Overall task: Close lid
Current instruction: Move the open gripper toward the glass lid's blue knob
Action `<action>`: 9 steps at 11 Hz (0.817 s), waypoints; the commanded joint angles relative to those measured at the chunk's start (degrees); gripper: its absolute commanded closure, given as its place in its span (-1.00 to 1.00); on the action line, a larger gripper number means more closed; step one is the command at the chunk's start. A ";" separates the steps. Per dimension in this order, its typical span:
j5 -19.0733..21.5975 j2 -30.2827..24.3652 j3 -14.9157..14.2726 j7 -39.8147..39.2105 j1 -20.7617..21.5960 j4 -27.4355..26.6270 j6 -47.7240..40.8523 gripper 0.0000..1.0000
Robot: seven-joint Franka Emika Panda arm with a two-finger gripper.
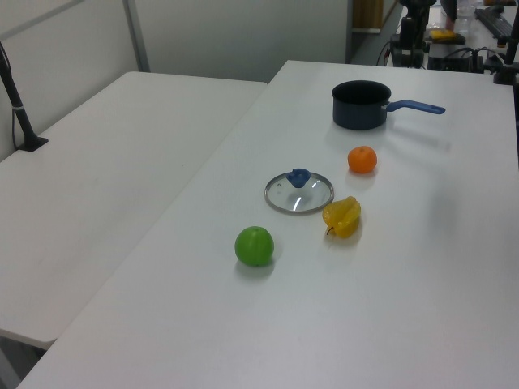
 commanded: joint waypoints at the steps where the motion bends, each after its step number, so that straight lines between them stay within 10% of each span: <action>1: 0.97 -0.40 -0.94 -0.54 0.55 -0.53 0.40 -1.00; 9: 2.55 4.25 -0.24 8.56 2.12 -0.52 11.63 -1.00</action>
